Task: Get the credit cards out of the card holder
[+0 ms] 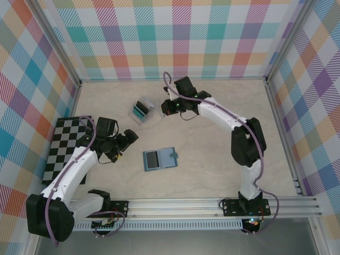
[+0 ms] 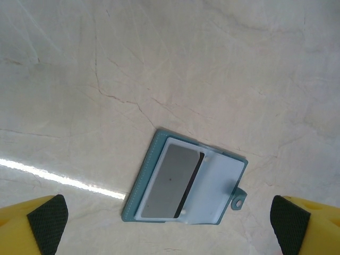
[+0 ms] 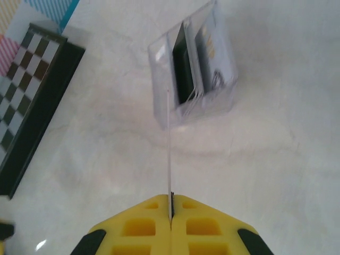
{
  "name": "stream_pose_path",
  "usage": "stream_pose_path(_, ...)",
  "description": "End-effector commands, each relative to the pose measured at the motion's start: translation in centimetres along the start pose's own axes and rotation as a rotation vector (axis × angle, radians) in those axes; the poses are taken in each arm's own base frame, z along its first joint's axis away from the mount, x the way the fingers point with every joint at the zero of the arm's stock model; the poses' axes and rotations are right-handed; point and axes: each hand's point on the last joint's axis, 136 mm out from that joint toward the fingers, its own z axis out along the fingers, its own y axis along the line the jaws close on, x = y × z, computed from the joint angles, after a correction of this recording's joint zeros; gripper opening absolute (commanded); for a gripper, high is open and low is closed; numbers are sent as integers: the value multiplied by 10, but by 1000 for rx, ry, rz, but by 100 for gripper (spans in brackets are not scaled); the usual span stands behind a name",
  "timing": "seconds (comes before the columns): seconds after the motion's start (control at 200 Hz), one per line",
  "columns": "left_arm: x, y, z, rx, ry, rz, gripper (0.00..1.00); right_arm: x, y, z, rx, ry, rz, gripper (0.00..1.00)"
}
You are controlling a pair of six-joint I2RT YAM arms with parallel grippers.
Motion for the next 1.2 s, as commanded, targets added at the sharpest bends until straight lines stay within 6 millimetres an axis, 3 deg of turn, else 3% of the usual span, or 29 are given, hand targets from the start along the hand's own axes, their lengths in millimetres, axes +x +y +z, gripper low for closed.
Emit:
stream_pose_path(0.0,2,-4,3,38,24,-27,100,-29,1,15,13,-53,-130,0)
stream_pose_path(0.265,6,0,6,29,41,-34,100,-68,-3,61,-29,-125,-179,0)
stream_pose_path(0.6,9,2,9,20,64,-39,100,-64,-19,101,-27,-96,-210,0)
stream_pose_path(0.89,12,4,14,14,82,-43,100,-51,-30,114,-7,-56,-222,3)
stream_pose_path(1.195,12,4,14,15,84,-43,100,-53,-25,106,-14,-44,-218,23)
